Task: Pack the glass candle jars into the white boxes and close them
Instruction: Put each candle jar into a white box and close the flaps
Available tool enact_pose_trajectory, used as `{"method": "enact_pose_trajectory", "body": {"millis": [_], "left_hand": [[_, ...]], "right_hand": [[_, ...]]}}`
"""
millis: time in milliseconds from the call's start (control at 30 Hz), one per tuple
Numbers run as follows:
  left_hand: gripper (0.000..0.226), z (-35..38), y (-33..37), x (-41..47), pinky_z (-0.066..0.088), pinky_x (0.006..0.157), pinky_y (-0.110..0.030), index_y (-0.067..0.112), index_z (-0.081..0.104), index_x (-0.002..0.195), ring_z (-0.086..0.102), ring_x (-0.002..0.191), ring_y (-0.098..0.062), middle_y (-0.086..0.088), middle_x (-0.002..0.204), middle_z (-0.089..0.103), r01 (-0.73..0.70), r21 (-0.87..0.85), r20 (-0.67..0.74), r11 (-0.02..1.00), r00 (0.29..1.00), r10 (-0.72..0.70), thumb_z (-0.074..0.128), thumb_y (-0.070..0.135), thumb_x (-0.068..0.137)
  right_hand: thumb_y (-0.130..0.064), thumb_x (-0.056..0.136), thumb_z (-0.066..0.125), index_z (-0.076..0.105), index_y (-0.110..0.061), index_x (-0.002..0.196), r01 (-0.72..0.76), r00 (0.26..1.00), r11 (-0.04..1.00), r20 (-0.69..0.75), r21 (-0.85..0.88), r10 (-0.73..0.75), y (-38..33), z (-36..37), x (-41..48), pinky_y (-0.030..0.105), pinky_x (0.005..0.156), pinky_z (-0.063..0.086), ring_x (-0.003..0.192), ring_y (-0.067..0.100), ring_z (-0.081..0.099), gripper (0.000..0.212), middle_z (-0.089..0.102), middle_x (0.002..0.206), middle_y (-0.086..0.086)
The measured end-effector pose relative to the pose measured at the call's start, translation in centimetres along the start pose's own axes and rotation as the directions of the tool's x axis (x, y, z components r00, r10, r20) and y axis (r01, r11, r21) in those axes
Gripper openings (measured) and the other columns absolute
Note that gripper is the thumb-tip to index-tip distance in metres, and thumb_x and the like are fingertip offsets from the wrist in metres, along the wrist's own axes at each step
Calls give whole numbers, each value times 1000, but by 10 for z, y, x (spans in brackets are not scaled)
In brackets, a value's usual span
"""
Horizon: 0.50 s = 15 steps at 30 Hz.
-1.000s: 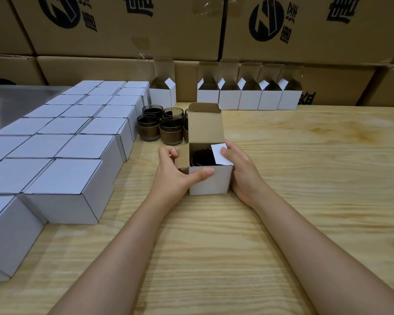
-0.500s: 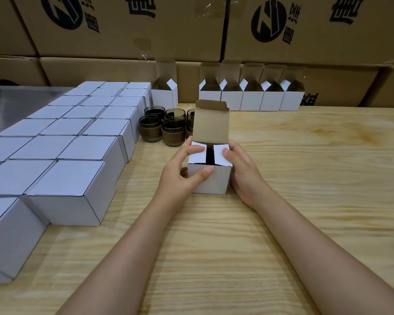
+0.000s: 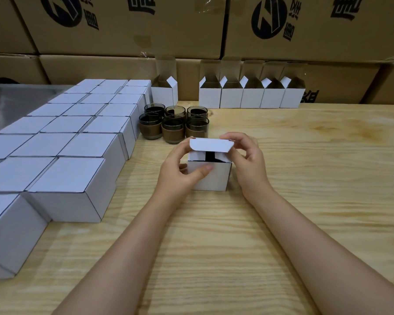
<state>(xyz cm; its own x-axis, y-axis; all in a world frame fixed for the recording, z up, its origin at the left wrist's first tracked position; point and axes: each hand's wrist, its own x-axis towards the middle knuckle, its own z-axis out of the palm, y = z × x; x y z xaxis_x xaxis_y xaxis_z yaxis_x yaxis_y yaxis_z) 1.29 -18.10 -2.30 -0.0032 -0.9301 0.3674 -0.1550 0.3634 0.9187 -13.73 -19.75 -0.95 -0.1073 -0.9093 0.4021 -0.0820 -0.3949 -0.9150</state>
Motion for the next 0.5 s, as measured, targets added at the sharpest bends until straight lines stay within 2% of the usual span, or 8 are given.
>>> {"method": "enact_pose_trajectory", "body": {"millis": [33,100,200,267,367,500], "left_hand": [[53,0,0,0,51,92,-46,26,58,120,57,117,-14,3,129,59,2,11,-9,1000,1000,-2,73,32,69],[50,-1,1,0,50,92,-50,30,59,116,57,117,-16,3,129,59,0,29,-21,1000,1000,1,73,33,68],[46,-1,2,-1,49,92,-49,39,58,109,56,117,-12,6,129,58,-4,51,-46,999,999,6,74,36,67],[45,-1,2,0,49,93,-48,43,56,108,55,119,-10,8,131,57,-6,65,-55,998,998,10,74,37,67],[46,-1,1,0,49,93,-49,39,57,110,54,120,-12,8,133,55,-11,62,-55,998,998,14,74,35,67],[51,-3,2,-1,50,93,-41,22,63,116,51,123,-9,5,134,55,-32,52,-46,998,998,35,71,37,68]], "right_hand": [[-4,90,59,66,-25,92,41,999,998,-32,-38,-42,-2,-1,-1,17,79,44,93,16,51,23,53,108,16],[-3,86,53,69,-16,93,89,995,996,-46,29,-87,-7,-1,-6,14,73,42,84,10,53,22,58,98,16],[-10,83,45,70,-8,94,105,993,977,-66,187,-94,-14,1,-11,7,66,39,74,-5,56,27,67,80,-9],[-19,85,52,70,-11,88,107,992,972,-93,210,-89,-14,3,-13,7,65,40,71,-6,56,20,68,74,-16],[-15,84,65,70,-17,84,67,994,971,-101,230,-45,-13,4,-13,13,70,46,77,-1,60,5,70,78,-14],[-3,85,67,70,-22,80,52,996,971,-88,234,-32,-10,4,-10,15,70,47,76,1,60,19,70,76,-13]]}}
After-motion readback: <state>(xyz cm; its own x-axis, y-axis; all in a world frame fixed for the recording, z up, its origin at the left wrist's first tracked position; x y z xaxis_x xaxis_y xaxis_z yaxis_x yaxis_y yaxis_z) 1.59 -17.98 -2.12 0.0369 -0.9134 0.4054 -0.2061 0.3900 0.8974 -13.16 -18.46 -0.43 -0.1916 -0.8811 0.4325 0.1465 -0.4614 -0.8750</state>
